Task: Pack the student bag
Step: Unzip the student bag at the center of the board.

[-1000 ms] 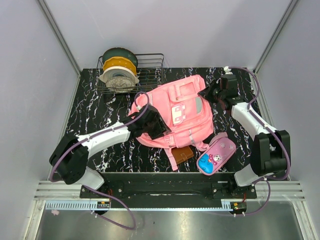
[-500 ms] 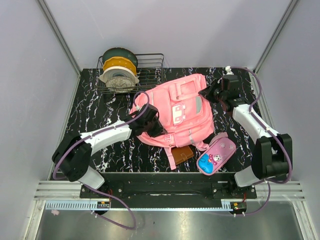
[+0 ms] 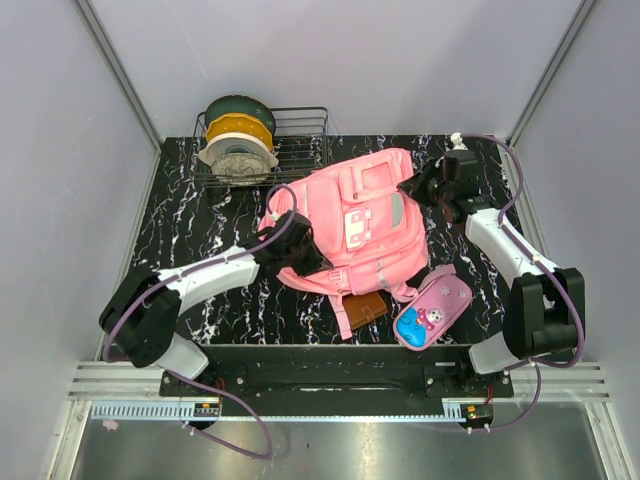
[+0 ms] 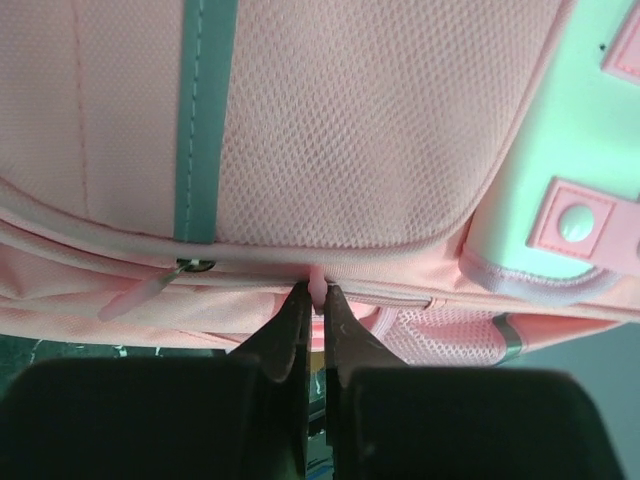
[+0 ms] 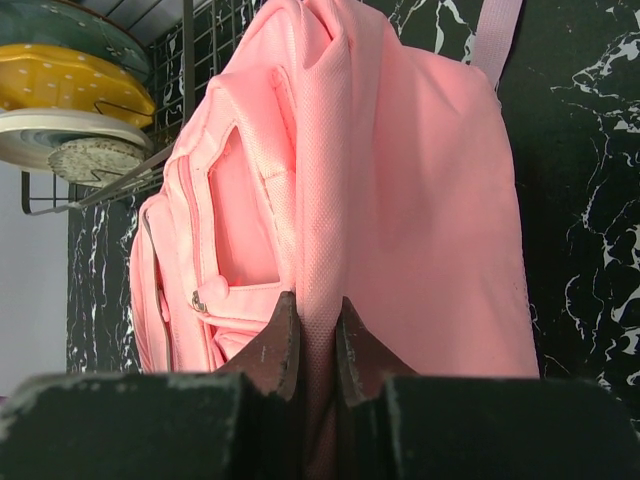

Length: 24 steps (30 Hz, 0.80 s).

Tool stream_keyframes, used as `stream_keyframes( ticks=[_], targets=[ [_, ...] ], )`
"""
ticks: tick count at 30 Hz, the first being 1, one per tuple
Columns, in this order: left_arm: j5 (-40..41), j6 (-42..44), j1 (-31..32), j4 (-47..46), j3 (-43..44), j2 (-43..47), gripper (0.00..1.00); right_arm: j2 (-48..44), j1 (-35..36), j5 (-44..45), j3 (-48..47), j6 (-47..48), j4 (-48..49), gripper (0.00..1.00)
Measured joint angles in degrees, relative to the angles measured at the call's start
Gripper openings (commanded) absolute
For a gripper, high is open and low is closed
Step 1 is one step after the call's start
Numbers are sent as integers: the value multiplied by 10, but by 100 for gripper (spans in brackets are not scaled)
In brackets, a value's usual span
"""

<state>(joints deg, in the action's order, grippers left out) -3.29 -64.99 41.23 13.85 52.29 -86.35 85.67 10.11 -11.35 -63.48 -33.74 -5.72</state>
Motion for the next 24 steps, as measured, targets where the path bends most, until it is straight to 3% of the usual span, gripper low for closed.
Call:
stream_keyframes(
  ticks=[7,17,24],
  targets=[
    [33,42,-1,-34,-66,78,0,0,0,4,-8,3,-21,0],
    [167,98,-1,-15,-155,211,0,28,-11,-18,-37,-3,-45,0],
    [250,134,0,14,-173,296,0,43,-31,-62,-46,-10,-66,0]
  ],
)
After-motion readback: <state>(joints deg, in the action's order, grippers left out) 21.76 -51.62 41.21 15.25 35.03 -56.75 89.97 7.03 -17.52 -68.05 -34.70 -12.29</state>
